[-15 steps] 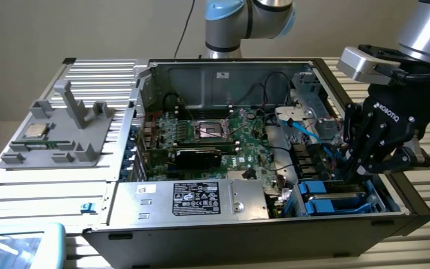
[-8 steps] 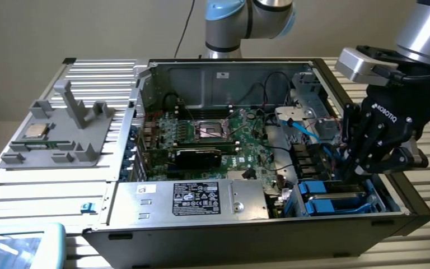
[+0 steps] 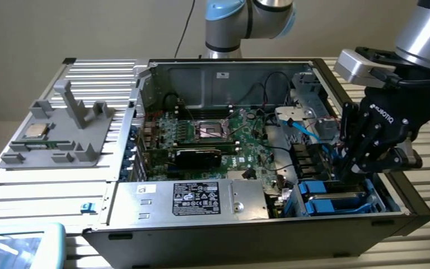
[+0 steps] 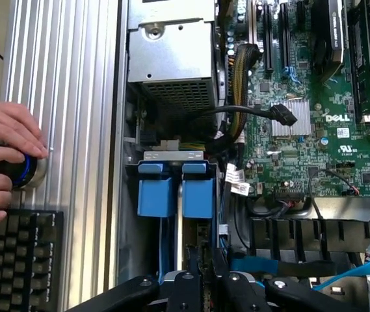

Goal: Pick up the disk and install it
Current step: 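Insert the first disk wire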

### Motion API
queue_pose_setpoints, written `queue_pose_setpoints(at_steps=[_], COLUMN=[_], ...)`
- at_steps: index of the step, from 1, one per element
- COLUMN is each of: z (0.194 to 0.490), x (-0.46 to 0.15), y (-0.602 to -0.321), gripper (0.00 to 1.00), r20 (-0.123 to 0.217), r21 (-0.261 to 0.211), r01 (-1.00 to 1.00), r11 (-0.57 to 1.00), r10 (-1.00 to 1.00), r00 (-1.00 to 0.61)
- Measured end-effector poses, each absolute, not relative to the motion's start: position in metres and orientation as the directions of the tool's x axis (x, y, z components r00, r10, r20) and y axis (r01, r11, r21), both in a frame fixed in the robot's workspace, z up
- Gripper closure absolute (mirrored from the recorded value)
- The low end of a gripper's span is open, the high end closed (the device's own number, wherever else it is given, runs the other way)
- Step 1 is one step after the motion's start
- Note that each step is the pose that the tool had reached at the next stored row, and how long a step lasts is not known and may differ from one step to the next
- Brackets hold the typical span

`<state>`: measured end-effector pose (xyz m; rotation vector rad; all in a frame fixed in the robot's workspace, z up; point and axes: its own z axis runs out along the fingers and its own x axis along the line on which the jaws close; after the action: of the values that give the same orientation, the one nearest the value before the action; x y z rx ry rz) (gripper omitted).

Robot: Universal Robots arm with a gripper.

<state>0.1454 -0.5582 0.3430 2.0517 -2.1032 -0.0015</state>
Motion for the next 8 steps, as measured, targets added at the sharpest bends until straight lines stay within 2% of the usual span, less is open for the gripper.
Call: queue_pose_setpoints(at_steps=[8], z=[0.341], x=[0.1455], y=[-0.561], gripper=[0.84], r20=[0.139], r21=[0.142], r01=[-0.989], r11=[0.038], r10=[-0.99], r00=[-0.018])
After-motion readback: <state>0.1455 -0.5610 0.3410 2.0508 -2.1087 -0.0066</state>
